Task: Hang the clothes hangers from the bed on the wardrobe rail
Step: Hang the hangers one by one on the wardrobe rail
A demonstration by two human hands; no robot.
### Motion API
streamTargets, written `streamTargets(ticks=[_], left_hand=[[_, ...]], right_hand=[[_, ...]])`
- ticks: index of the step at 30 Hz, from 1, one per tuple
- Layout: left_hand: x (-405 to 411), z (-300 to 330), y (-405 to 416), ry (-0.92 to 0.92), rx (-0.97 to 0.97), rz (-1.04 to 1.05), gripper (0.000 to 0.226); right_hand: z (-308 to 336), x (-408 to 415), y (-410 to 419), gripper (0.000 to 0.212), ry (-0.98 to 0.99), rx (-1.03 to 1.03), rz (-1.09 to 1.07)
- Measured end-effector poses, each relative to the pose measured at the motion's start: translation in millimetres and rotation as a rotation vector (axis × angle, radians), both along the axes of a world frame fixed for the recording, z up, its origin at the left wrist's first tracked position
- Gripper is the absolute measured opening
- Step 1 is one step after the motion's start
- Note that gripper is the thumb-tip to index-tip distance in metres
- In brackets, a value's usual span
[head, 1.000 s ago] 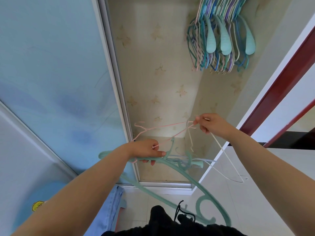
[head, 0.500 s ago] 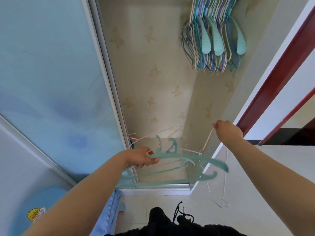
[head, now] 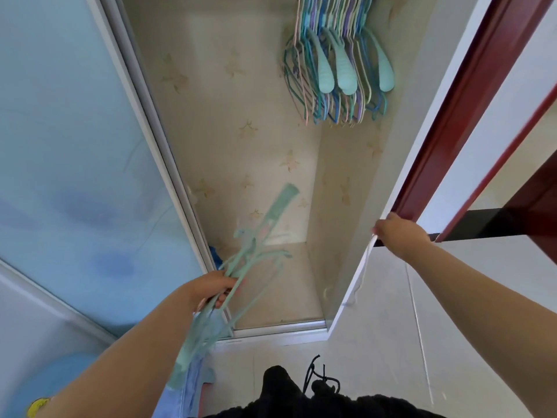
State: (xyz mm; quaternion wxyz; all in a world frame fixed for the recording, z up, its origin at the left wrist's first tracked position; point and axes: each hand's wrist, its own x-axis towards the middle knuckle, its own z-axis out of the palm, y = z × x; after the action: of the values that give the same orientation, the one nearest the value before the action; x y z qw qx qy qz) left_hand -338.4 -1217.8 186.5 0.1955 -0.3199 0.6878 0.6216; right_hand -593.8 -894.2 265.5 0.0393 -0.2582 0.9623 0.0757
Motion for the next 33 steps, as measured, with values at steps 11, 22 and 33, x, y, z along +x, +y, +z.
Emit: streamTargets(ticks=[11,22,33], left_hand=[[-10,1,34,0.120,0.457,0.157,0.038],[-21,7,45,0.295,0.276,0.640,0.005],[-51,17,54,0.285,0.392,0.989,0.005]], right_hand=[[17,12,-53,0.033,-0.283,-0.544,0.231],[-20,37,-57,0.101,-0.241,-0.645,-0.401],[-82,93,-28,0.131,-0.942,0.211,-0.118]])
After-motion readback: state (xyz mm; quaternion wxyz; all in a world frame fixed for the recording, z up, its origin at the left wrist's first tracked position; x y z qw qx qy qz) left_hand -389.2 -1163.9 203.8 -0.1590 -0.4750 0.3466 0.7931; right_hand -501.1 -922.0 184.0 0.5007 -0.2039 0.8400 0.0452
